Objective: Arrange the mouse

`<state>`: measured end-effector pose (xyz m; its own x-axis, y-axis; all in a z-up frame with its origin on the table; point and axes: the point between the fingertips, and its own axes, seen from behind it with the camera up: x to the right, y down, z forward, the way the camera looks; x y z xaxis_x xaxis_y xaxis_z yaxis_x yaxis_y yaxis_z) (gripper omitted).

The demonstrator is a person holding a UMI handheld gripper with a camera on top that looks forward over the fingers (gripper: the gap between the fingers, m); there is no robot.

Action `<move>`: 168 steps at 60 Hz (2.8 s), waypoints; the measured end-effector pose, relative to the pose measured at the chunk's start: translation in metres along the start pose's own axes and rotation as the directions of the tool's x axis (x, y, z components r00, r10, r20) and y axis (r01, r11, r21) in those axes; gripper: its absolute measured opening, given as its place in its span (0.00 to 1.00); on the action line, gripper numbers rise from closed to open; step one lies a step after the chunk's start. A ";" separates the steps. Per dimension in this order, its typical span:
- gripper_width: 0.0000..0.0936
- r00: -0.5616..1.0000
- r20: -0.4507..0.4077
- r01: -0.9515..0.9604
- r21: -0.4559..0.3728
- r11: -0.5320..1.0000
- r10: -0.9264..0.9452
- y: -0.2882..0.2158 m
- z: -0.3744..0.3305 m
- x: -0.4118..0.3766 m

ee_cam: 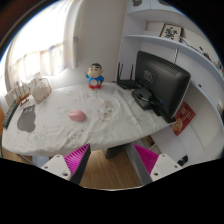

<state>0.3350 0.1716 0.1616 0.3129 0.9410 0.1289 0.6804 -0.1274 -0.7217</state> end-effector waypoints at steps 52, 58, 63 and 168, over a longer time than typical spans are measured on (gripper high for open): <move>0.92 0.962 0.241 0.101 0.126 0.987 -0.129 -0.040 0.254 -0.179; 0.92 0.967 0.224 0.094 0.137 0.986 -0.123 -0.053 0.283 -0.179; 0.91 0.965 0.239 0.074 0.147 0.986 -0.108 -0.068 0.298 -0.186; 0.91 0.859 0.399 0.326 0.061 0.943 -0.322 -0.127 0.060 -0.478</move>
<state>0.0595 -0.2431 0.1513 -0.2148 0.9740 0.0721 0.7035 0.2055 -0.6803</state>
